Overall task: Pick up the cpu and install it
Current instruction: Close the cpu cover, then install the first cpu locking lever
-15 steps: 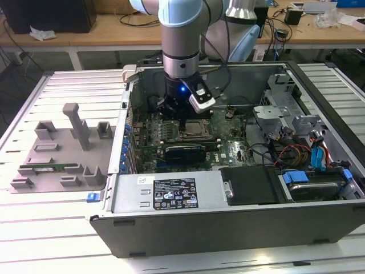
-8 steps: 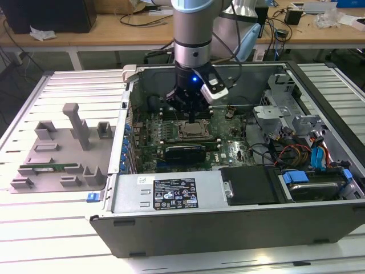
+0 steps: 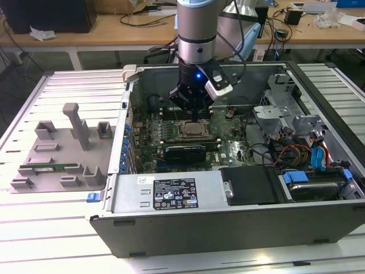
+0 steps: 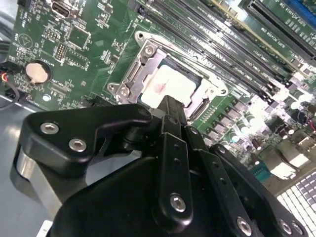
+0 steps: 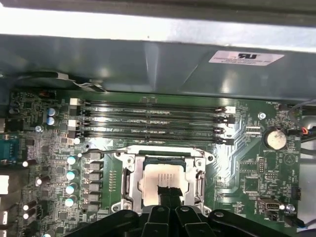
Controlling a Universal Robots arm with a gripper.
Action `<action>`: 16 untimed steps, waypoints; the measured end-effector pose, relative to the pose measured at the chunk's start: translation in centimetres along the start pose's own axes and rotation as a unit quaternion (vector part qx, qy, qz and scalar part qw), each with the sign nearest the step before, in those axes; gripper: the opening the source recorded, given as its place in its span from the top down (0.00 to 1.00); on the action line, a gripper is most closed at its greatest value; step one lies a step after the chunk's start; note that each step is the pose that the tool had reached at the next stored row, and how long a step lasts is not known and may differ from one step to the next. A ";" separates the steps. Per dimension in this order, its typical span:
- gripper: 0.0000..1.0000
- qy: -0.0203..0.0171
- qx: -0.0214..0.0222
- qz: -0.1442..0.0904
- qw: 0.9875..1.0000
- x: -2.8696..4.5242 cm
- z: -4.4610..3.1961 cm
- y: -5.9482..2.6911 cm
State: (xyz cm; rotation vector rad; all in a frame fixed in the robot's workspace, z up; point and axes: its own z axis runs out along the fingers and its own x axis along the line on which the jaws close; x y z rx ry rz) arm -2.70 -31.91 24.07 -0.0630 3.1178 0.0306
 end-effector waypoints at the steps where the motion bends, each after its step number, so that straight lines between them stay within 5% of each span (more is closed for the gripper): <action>1: 0.89 0.000 0.000 0.000 1.000 0.00 -0.13 0.00; 16: 0.89 0.000 0.000 0.000 1.000 -0.01 -0.29 0.01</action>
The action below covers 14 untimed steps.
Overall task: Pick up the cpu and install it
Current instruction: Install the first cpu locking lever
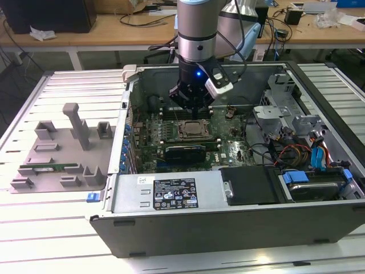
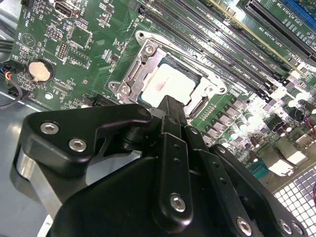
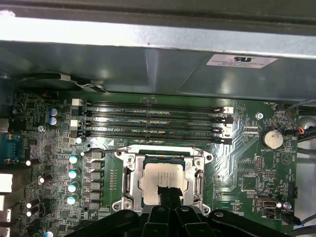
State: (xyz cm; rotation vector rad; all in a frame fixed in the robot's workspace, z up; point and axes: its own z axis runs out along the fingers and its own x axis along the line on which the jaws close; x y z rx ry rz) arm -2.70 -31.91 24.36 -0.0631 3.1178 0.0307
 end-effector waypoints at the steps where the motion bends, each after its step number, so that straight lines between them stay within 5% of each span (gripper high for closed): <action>1: 0.89 0.000 0.000 0.000 1.000 0.05 0.00 0.00; 14: 0.89 0.000 0.000 0.000 1.000 2.30 -0.06 0.09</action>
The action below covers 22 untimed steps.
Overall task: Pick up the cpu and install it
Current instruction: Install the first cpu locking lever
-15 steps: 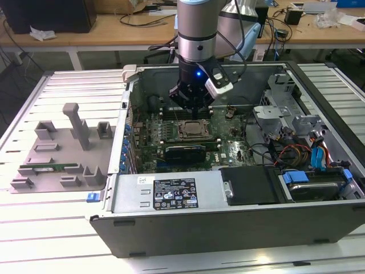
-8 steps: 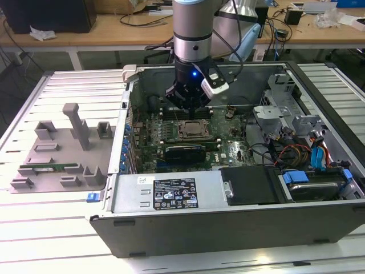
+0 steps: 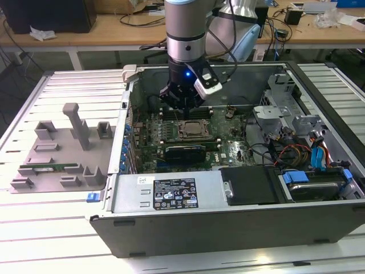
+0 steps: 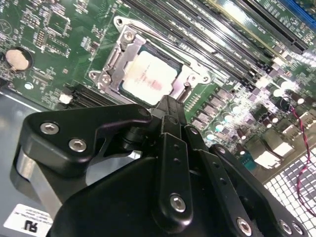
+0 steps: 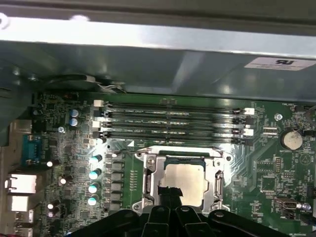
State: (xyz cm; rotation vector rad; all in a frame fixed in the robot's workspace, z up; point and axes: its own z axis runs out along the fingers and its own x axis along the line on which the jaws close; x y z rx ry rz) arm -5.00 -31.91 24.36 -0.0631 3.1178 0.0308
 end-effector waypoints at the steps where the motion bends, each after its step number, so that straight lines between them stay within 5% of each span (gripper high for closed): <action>1: 0.89 0.000 0.000 0.000 1.000 0.38 -0.01 0.02; 8: 0.89 0.000 0.000 0.000 1.000 1.71 -0.04 0.07; 14: 0.89 0.000 0.000 0.000 1.000 4.07 -0.09 0.17; 17: 0.89 0.000 -0.001 0.000 1.000 4.44 -0.10 0.18; 20: 0.89 0.000 -0.010 0.000 1.000 4.56 -0.10 0.19; 22: 0.89 -0.001 -0.020 0.000 1.000 4.64 -0.10 0.19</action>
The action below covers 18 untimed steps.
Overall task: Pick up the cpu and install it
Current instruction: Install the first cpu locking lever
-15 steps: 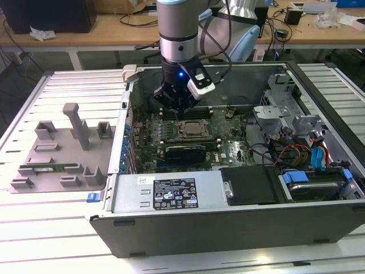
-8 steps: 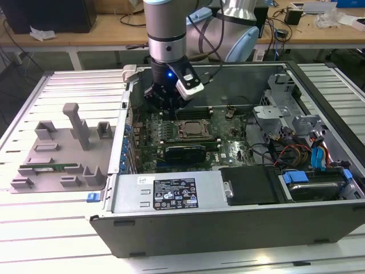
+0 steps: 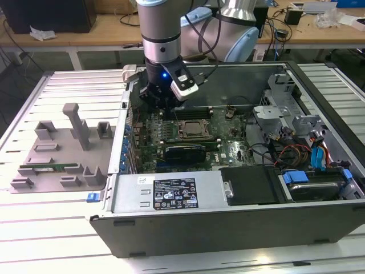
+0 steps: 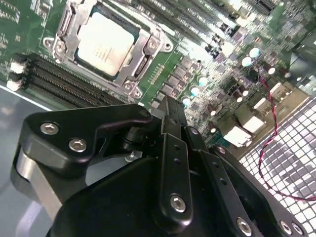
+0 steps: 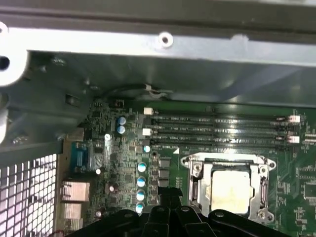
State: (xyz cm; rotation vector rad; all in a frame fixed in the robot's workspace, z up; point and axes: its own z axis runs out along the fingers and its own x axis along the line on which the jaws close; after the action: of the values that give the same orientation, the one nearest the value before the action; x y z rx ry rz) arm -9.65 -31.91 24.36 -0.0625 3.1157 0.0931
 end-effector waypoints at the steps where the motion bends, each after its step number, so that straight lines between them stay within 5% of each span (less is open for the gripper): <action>1: 0.89 0.000 -0.007 0.000 1.000 0.02 0.00 0.00; 2: 0.89 -0.001 -0.013 0.000 1.000 0.03 -0.01 0.00; 11: 0.89 -0.001 -0.013 0.000 1.000 0.01 -0.82 0.05; 15: 0.89 -0.001 -0.030 0.001 1.000 0.04 -0.80 0.02; 18: 0.89 -0.002 -0.049 0.001 0.999 0.15 -0.76 0.00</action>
State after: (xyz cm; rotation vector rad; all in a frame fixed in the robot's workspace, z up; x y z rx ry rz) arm -9.82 -31.96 25.12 -0.0604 3.1056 0.2443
